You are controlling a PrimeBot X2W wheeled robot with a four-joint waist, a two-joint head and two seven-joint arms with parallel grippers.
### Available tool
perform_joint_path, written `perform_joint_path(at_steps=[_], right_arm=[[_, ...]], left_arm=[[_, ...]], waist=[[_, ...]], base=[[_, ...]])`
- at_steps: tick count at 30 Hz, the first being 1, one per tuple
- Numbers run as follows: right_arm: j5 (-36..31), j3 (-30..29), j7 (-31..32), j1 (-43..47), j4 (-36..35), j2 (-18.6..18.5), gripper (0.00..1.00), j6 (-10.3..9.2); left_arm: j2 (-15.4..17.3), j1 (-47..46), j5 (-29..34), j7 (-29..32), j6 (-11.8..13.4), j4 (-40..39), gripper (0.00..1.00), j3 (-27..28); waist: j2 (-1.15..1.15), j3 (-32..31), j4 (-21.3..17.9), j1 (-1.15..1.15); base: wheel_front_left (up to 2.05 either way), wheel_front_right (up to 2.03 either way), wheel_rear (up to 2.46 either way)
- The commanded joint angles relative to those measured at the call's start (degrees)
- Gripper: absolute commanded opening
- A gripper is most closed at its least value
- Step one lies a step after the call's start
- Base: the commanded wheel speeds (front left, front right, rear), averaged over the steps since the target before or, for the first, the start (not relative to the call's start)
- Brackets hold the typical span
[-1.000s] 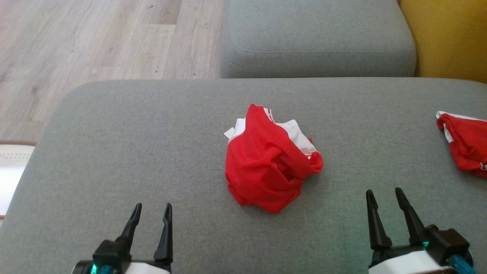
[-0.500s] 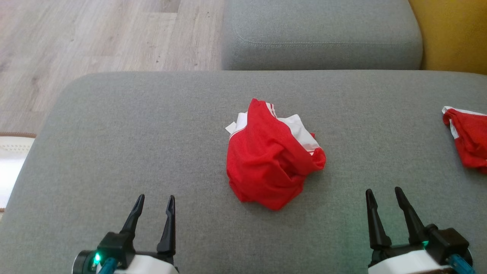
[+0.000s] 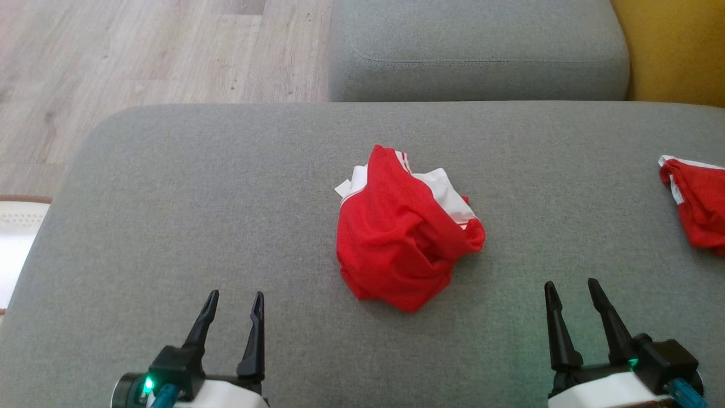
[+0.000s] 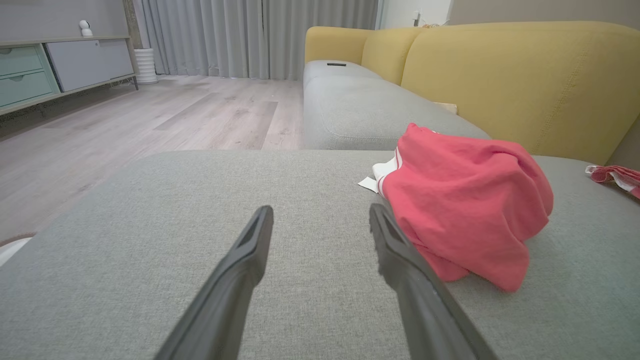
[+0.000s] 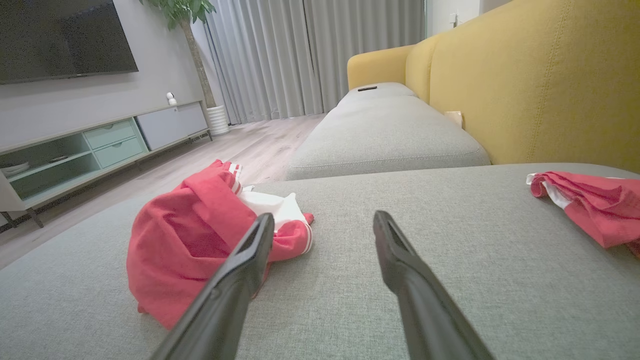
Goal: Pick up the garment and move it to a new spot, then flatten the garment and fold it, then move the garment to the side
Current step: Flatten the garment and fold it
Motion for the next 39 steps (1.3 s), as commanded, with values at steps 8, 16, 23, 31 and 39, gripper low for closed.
perform_joint_path(at_steps=[8,16,23,31,39], right_arm=[[0.1,1.2,-0.2,-2.6,-1.9,-0.5,1.00,-0.05],[0.3,0.7,-0.2,-3.2,-1.9,-0.4,1.00,-0.05],[4.9,1.8,-0.2,-8.4,1.7,-1.0,1.00,-0.05],[13.4,10.0,-0.2,-22.0,15.1,-6.0,1.00,-0.05],[25.6,22.0,4.1,-35.4,29.2,-9.3,1.00,-0.05]], left_arm=[[-0.5,-3.2,-0.1,-0.7,0.0,-1.8,1.00,1.1],[-0.5,-3.6,0.0,-0.7,0.1,-2.6,1.00,0.4],[-0.5,-5.5,0.4,-0.7,0.1,-4.1,1.00,-1.7],[-0.5,-9.1,-0.1,-0.7,0.5,-5.1,1.00,-5.6],[-0.5,-12.9,-0.9,-0.7,1.8,-5.0,1.00,-9.0]], waist=[[0.00,0.5,0.1,0.00],[0.00,2.0,0.1,0.00],[0.00,5.6,0.7,0.00],[0.00,11.2,1.7,0.00],[0.00,15.6,3.5,0.00]], base=[[0.00,0.00,0.00],[0.00,0.00,0.00],[0.00,0.00,0.00],[0.00,0.00,0.00],[0.00,0.00,0.00]])
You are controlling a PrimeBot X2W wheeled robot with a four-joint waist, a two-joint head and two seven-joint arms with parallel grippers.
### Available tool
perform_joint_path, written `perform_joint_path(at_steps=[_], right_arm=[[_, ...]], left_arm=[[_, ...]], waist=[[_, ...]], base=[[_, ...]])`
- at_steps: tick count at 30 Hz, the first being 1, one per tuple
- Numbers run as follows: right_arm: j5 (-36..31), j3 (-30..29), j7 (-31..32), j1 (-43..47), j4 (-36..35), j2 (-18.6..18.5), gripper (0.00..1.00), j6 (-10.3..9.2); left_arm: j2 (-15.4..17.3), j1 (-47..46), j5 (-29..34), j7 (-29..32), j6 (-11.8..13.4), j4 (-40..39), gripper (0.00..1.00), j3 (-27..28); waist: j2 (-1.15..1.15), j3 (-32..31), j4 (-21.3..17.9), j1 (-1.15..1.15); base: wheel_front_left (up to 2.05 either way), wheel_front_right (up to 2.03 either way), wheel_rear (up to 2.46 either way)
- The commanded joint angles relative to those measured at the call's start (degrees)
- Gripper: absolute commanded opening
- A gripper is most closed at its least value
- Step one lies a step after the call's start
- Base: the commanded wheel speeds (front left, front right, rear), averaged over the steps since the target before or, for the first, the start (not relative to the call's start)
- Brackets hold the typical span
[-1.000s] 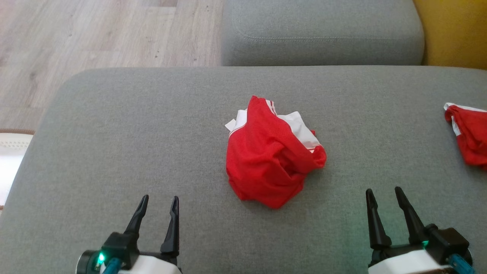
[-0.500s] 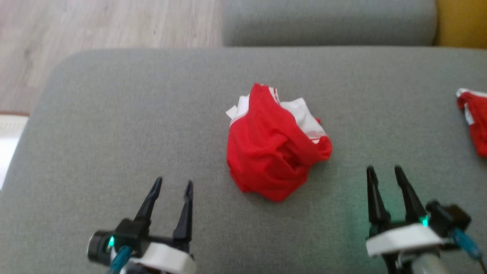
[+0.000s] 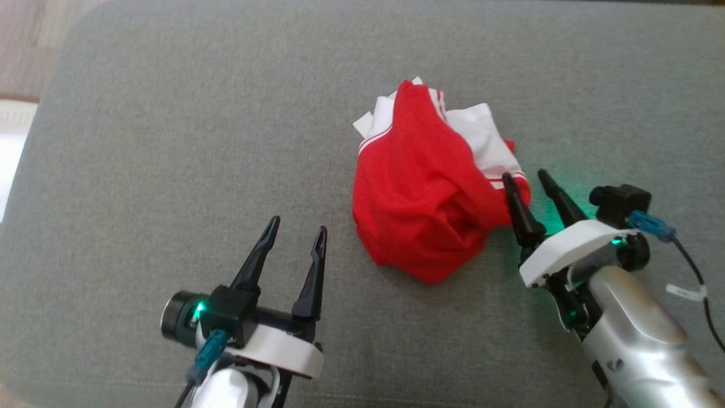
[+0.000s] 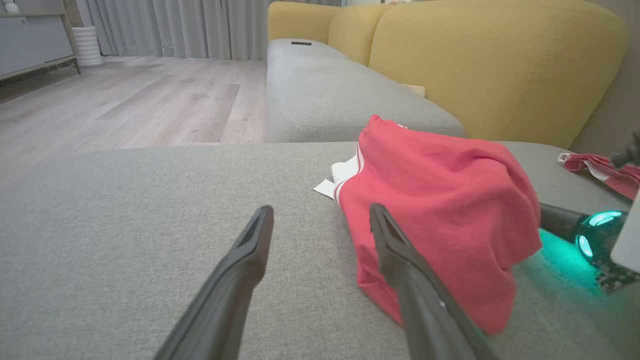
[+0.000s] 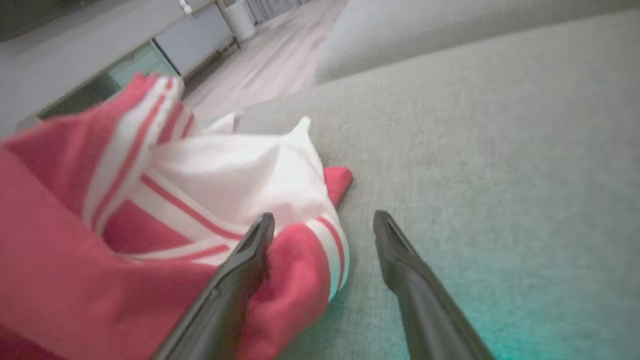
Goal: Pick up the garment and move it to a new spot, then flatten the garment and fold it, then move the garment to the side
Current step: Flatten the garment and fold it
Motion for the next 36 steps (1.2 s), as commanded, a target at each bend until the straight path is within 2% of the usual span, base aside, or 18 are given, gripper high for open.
perform_joint_path(at_steps=[1,2,3,4,7,10,12,18,24,30,35,36], right_arm=[[1.4,2.1,0.6,-0.6,-0.2,-0.4,1.00,-0.05],[2.5,3.6,1.4,-1.2,0.9,-0.6,1.00,-0.05],[3.6,4.8,1.6,-1.8,1.6,-0.9,0.47,-0.05],[4.5,5.7,1.1,-2.3,2.0,-1.2,0.00,-0.05],[6.0,7.8,-1.8,-3.9,2.1,-2.7,0.00,-0.05],[5.6,7.4,-4.0,-5.9,1.4,-4.8,0.00,-0.05],[4.4,5.8,-4.4,-7.6,0.1,-6.3,0.00,-0.05],[-2.6,-2.4,-4.4,-11.9,-9.7,-10.5,0.00,-0.05],[-9.2,-6.0,-4.5,-16.9,-18.1,-12.5,0.00,-0.05],[-14.3,-6.4,-4.3,-20.7,-23.5,-11.6,0.00,-0.05],[-15.3,1.4,-0.8,-19.1,-25.5,-6.9,0.00,-0.05],[-14.7,5.6,-0.4,-16.9,-24.7,-4.8,0.00,-0.05]], left_arm=[[-0.2,-2.0,-0.3,-0.7,0.4,-1.8,1.00,1.4],[-0.2,-2.3,-0.4,-0.7,0.5,-1.8,1.00,1.2],[-0.2,-2.5,-0.5,-0.7,0.6,-1.7,1.00,1.0],[-0.2,-2.7,-0.5,-0.7,0.7,-1.7,1.00,0.9],[-0.2,-3.1,-0.5,-0.7,1.1,-1.6,1.00,1.1],[-0.2,-3.0,-0.2,-0.7,1.1,-1.4,1.00,1.4],[-0.2,-2.8,0.0,-0.7,0.9,-1.2,1.00,1.7],[-0.2,-2.0,0.3,-0.7,0.2,-0.8,1.00,2.0],[-0.2,-0.8,0.0,-0.7,0.0,-0.3,1.00,1.3],[-0.2,-0.1,0.0,-0.7,-0.3,-0.2,1.00,1.1],[-0.2,0.4,-0.2,-0.7,-0.4,-0.4,1.00,1.3],[-0.2,0.2,-0.4,-0.7,-0.5,-0.4,1.00,1.0]], waist=[[0.00,1.0,0.7,0.00],[0.00,1.3,0.9,0.00],[0.00,1.5,1.0,0.00],[0.00,1.6,1.0,0.00],[0.00,1.8,0.6,0.00],[0.00,1.0,-0.6,0.00],[0.00,0.2,-1.8,0.00],[0.00,-2.9,-5.3,0.00],[0.00,-5.8,-6.7,0.00],[0.00,-6.9,-6.3,0.00],[0.00,-6.5,-5.0,0.00],[0.00,-5.9,-4.2,0.00]], base=[[0.00,0.00,0.00],[0.00,0.00,0.00],[0.00,0.00,0.00],[0.00,0.00,0.00],[0.00,0.00,0.00],[0.00,0.00,0.00],[0.00,0.00,0.00],[0.00,0.00,0.00],[0.00,0.00,0.00],[0.00,0.00,0.00],[0.00,0.00,0.00],[0.00,0.00,0.00]])
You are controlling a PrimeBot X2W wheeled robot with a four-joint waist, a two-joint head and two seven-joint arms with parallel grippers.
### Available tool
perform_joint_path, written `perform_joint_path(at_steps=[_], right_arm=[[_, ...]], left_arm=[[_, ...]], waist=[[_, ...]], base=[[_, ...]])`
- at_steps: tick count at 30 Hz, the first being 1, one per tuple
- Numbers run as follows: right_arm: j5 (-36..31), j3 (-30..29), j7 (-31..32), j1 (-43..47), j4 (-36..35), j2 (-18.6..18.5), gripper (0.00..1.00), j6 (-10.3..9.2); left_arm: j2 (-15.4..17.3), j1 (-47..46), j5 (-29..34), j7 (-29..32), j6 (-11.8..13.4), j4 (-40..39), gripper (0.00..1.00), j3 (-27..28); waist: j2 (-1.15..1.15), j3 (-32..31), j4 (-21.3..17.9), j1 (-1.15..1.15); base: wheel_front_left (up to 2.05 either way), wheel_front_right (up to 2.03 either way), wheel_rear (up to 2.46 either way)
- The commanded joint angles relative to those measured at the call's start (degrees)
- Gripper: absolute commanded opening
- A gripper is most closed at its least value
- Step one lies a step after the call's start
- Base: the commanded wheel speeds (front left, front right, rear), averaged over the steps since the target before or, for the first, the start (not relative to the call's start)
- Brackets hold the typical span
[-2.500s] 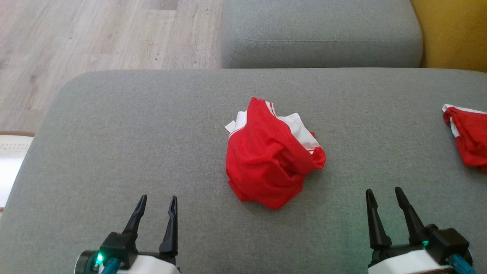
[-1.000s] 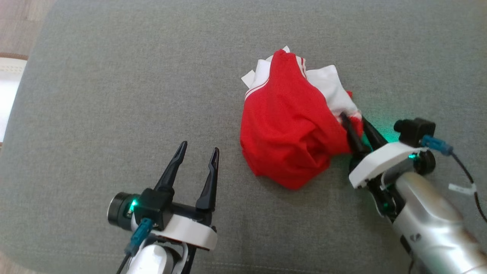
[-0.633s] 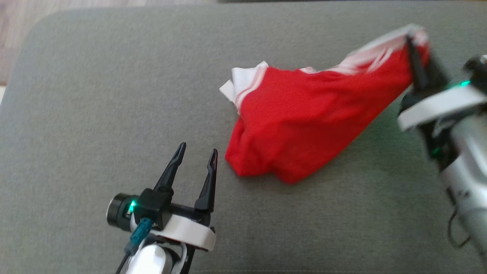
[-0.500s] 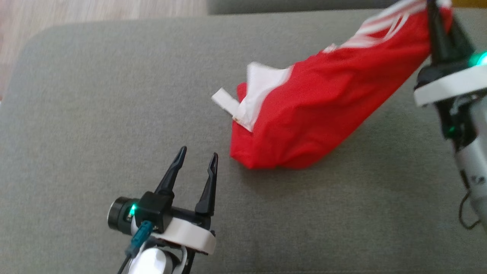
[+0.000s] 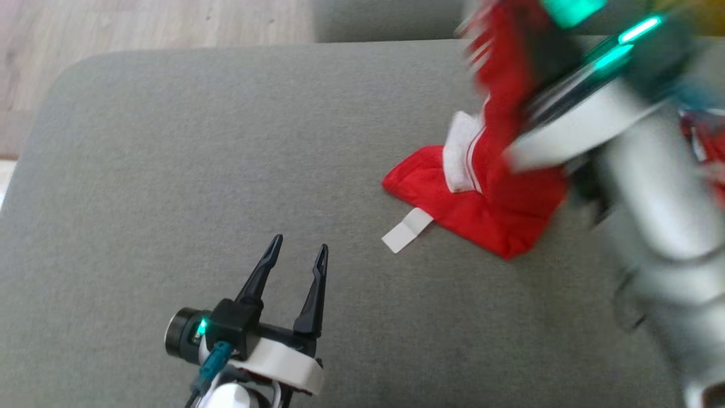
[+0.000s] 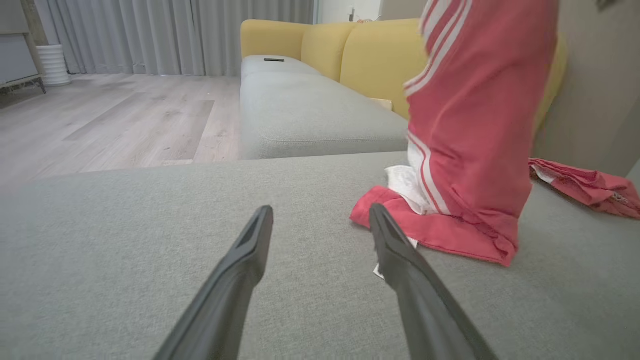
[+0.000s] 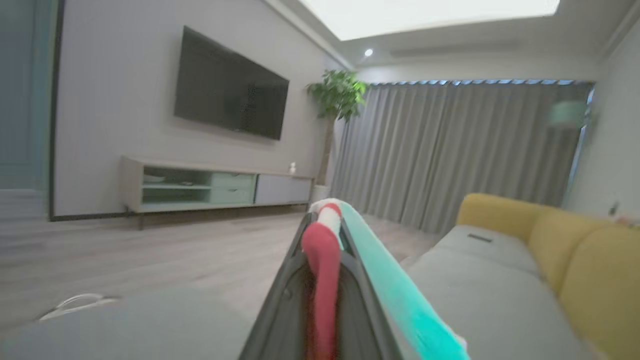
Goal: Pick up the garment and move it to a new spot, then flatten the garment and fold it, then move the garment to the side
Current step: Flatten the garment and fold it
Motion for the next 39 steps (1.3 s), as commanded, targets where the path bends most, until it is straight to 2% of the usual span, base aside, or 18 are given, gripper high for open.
perform_joint_path(at_steps=[1,9,10,11,12,15,20,26,31,34,39], right_arm=[[0.5,2.5,0.1,2.4,-0.5,1.7,0.00,-0.05],[4.4,17.7,-1.6,13.0,8.7,8.1,0.00,-0.05],[5.0,18.9,-1.9,13.7,9.6,8.6,0.14,-0.05],[5.6,19.8,-2.3,14.3,10.3,9.1,0.87,-0.05],[6.4,20.9,-2.7,14.7,10.6,9.6,1.00,-0.05],[8.8,22.7,-3.5,15.4,9.5,9.8,1.00,-0.05],[8.2,22.5,-3.9,16.0,4.3,6.3,1.00,-0.05],[4.5,10.4,-3.9,23.3,-3.0,0.9,1.00,-0.05],[2.0,0.5,-3.9,30.5,-6.1,-0.1,1.00,-0.05],[0.6,-2.4,-3.9,33.0,-6.9,0.5,1.00,-0.05],[-0.3,-3.9,-3.9,34.6,-7.5,1.9,1.00,-0.05]], left_arm=[[-0.2,-1.7,-0.2,-0.7,-0.1,-1.9,1.00,1.2],[-0.2,-2.7,-0.7,-0.7,0.5,-2.2,1.00,1.8],[-0.2,-2.7,-0.7,-0.7,0.6,-2.3,1.00,2.1],[-0.2,-2.7,-0.7,-0.7,0.6,-2.4,1.00,2.3],[-0.2,-2.8,-0.7,-0.7,0.6,-2.4,1.00,2.4],[-0.2,-3.0,-0.7,-0.7,0.6,-2.4,1.00,2.9],[-0.2,-3.6,-0.2,-0.7,0.6,-2.7,1.00,2.9],[-0.2,-3.5,-2.4,-0.7,-1.6,2.7,1.00,1.0],[-0.2,-3.2,-7.9,-0.7,-2.6,13.1,1.00,-0.5],[-0.2,-4.5,-11.5,-0.7,-2.9,18.8,1.00,-1.8],[-0.2,-6.6,-12.9,-0.7,-1.6,24.2,1.00,-2.8]], waist=[[0.00,0.7,1.0,0.00],[0.00,2.3,3.7,0.00],[0.00,2.3,3.8,0.00],[0.00,2.4,3.9,0.00],[0.00,2.4,4.0,0.00],[0.00,2.4,3.9,0.00],[0.00,2.1,2.3,0.00],[0.00,2.1,-0.5,0.00],[0.00,2.1,-3.0,0.00],[0.00,1.9,-4.5,0.00],[0.00,1.5,-6.5,0.00]], base=[[0.00,0.00,0.00],[0.00,0.00,0.00],[0.00,0.00,0.00],[0.00,0.00,0.00],[0.00,0.00,0.00],[0.00,0.00,0.00],[0.00,0.00,0.00],[0.00,0.00,0.00],[0.00,0.00,0.00],[0.00,0.00,0.00],[0.00,0.00,0.00]])
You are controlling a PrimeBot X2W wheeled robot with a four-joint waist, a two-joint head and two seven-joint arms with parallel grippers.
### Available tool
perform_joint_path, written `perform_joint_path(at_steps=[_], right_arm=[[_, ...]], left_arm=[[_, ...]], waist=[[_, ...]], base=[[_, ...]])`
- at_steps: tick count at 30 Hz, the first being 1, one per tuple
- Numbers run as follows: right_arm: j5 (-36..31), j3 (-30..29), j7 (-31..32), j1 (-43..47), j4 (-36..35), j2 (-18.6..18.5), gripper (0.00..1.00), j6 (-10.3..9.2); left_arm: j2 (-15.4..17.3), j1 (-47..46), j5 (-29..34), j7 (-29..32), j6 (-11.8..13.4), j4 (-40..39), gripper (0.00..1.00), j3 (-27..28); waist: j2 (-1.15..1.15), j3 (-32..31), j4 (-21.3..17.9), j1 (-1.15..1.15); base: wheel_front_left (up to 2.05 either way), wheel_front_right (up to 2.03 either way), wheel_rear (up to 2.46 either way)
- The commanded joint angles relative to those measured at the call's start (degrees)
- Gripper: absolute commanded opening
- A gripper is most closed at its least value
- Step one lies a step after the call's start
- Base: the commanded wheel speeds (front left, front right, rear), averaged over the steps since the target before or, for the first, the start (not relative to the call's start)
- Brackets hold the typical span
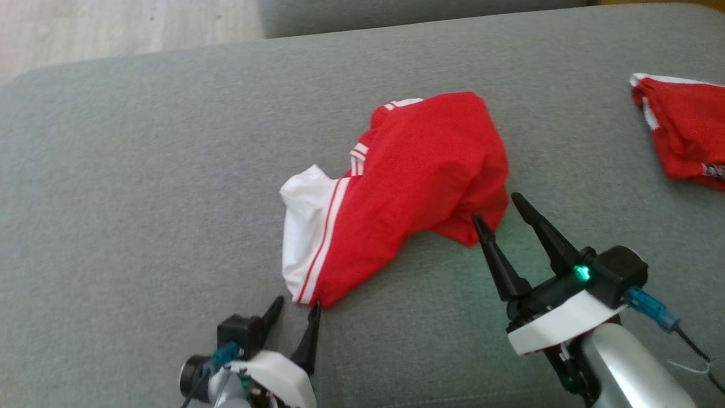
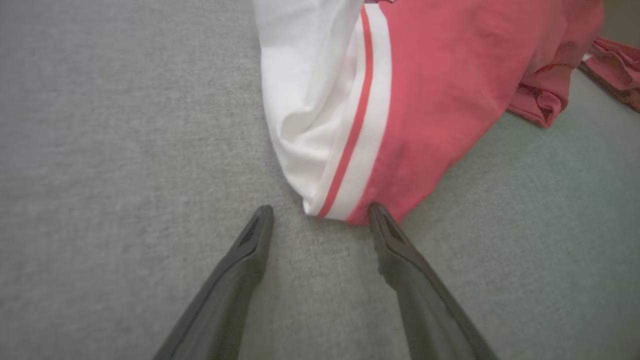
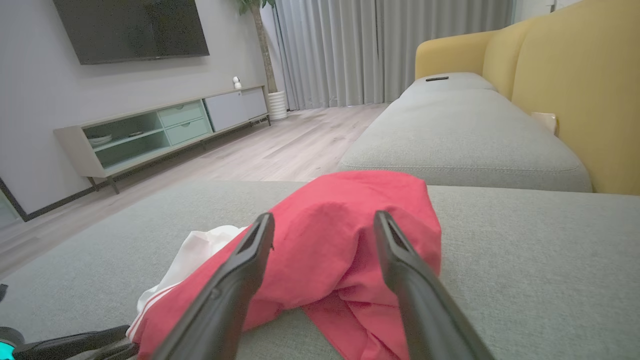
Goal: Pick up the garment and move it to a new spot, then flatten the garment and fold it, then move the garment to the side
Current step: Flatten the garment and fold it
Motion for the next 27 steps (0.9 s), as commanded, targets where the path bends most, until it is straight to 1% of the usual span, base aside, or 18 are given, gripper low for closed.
perform_joint_path(at_steps=[1,3,5,6,7,11,14,16,17,19,22,24,27], right_arm=[[-0.3,0.4,-0.6,0.1,-2.1,0.1,1.00,-0.05],[-0.6,0.3,-0.6,0.5,-2.2,0.6,1.00,-0.05],[-0.7,0.0,-0.6,0.9,-2.2,1.1,1.00,-0.05],[-0.8,-0.2,-0.6,1.1,-2.1,1.2,1.00,-0.05],[-0.9,-0.3,-0.6,1.3,-2.0,1.3,1.00,-0.05],[-1.2,-1.3,-0.6,2.3,-1.8,1.3,1.00,-0.05],[-1.5,-2.3,-0.6,3.2,-1.7,1.6,1.00,-0.05],[-1.6,-2.8,-0.6,3.7,-1.6,2.0,1.00,-0.05],[-1.6,-3.0,-0.6,4.0,-1.4,2.2,1.00,-0.05],[-1.8,-3.0,-0.6,4.2,-1.2,2.8,1.00,-0.05],[-2.0,-2.3,-0.6,3.9,-0.9,3.7,1.00,-0.05],[-2.0,-1.8,-0.6,3.4,-0.9,4.3,1.00,-0.05],[-2.0,-1.1,-0.6,3.0,-0.8,5.2,1.00,-0.05]], left_arm=[[-0.1,-2.1,-0.3,-0.3,0.3,-0.6,1.00,1.2],[-0.1,-3.3,-1.2,-0.3,0.6,0.8,1.00,1.1],[-0.1,-4.3,-2.1,-0.3,0.2,2.1,1.00,0.7],[-0.1,-4.8,-2.2,-0.3,0.0,2.6,0.27,0.4],[-0.1,-5.1,-2.2,-0.3,-0.2,3.3,0.00,-0.1],[-0.1,-6.6,-0.7,-0.3,-0.8,3.2,0.00,-0.7],[0.4,-8.4,2.5,-0.3,-1.3,-0.5,0.00,-1.3],[1.0,-10.9,5.0,-0.3,-2.4,-3.7,0.00,-2.5],[1.4,-12.7,6.3,-0.3,-3.4,-4.8,0.00,-3.5],[2.3,-17.6,9.0,0.1,-5.5,-6.1,0.00,-5.7],[3.5,-27.7,12.0,2.7,-7.9,-6.4,0.00,-8.5],[3.9,-35.0,12.9,4.1,-8.9,-5.7,0.00,-10.2],[4.7,-45.8,13.7,4.5,-9.4,-2.9,0.00,-13.2]], waist=[[0.00,-0.3,-0.8,0.00],[0.00,-0.5,-1.6,0.00],[0.00,-0.8,-2.5,0.00],[0.00,-1.0,-2.9,0.00],[0.00,-1.2,-3.3,0.00],[0.00,-2.5,-4.5,0.00],[0.00,-3.7,-5.2,0.00],[0.00,-4.5,-5.5,0.00],[0.00,-4.8,-5.6,0.00],[0.00,-5.5,-6.3,0.00],[0.00,-6.0,-8.3,0.00],[0.00,-6.0,-10.1,0.00],[0.00,-5.7,-13.1,0.00]], base=[[0.00,0.00,0.00],[0.00,0.00,0.00],[0.00,0.00,0.00],[0.00,0.00,0.00],[0.00,0.00,0.00],[0.00,0.00,0.00],[0.00,0.00,0.00],[0.00,0.00,0.00],[0.00,0.00,0.00],[0.00,0.00,0.00],[0.00,0.00,0.00],[0.00,0.00,0.00],[0.00,0.00,0.00]])
